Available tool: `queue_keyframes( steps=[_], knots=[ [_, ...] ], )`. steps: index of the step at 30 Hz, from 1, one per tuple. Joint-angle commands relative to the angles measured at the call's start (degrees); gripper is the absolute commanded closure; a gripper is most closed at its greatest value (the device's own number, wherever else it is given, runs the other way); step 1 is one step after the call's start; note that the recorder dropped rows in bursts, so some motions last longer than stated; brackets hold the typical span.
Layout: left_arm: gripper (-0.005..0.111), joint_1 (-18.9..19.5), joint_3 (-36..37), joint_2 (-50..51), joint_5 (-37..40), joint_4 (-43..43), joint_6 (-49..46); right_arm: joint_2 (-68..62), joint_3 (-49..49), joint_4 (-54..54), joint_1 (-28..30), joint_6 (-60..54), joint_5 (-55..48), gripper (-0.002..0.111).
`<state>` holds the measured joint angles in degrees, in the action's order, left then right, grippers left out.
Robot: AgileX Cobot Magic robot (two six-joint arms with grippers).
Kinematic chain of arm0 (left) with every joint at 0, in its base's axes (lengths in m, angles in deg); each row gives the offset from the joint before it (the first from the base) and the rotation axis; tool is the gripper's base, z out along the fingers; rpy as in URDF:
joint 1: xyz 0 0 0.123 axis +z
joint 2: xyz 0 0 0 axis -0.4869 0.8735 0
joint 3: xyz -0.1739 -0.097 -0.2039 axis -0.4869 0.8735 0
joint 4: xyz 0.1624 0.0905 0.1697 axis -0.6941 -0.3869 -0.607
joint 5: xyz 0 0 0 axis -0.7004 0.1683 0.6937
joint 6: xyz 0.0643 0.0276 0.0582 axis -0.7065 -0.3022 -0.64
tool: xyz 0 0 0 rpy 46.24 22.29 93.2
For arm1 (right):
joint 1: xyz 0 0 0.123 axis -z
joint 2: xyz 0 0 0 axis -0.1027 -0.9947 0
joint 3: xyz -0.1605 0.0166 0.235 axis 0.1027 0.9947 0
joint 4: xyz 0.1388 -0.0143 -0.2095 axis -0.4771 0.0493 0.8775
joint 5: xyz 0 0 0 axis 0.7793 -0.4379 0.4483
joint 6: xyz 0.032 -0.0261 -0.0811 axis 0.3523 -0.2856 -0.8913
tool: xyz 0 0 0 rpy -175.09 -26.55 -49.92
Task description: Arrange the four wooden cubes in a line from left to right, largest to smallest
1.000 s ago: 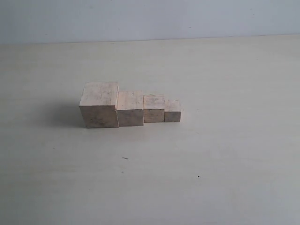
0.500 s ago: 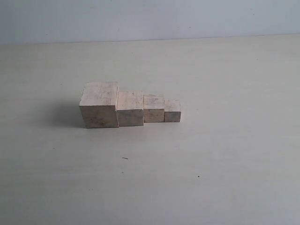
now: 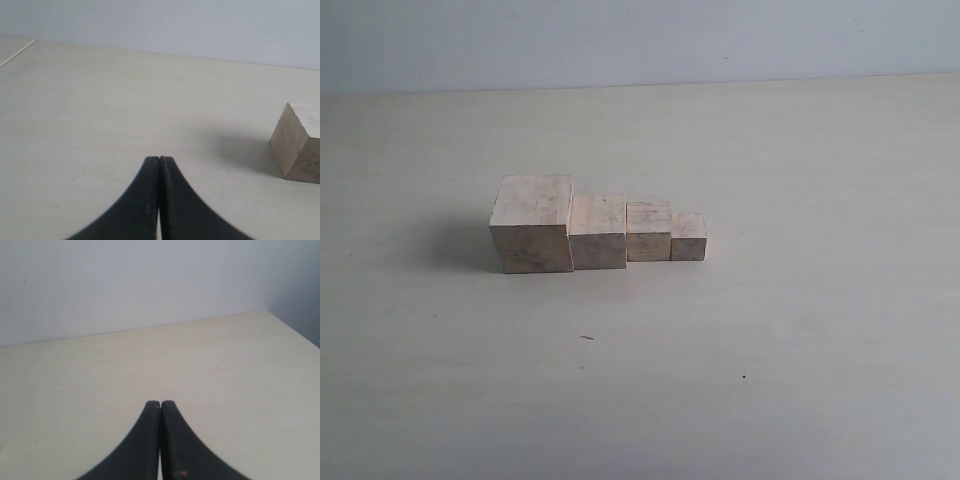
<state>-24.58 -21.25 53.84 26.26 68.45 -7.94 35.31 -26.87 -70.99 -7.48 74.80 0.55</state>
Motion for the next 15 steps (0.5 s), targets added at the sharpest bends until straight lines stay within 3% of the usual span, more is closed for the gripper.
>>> queue_keyframes(
  steps=[1,6,15],
  knots=[
    [0.107,-0.01,0.15,-0.37,-0.62,0.08,0.47,4.78,5.31,0.29,0.23,-0.13,5.32,0.108],
    [0.107,-0.01,0.15,-0.37,-0.62,0.08,0.47,8.77,8.28,0.29,0.23,-0.13,6.45,0.108],
    [0.107,-0.01,0.15,-0.37,-0.62,0.08,0.47,12.43,8.28,1.82,0.23,-0.25,-1.77,0.108]
  ],
)
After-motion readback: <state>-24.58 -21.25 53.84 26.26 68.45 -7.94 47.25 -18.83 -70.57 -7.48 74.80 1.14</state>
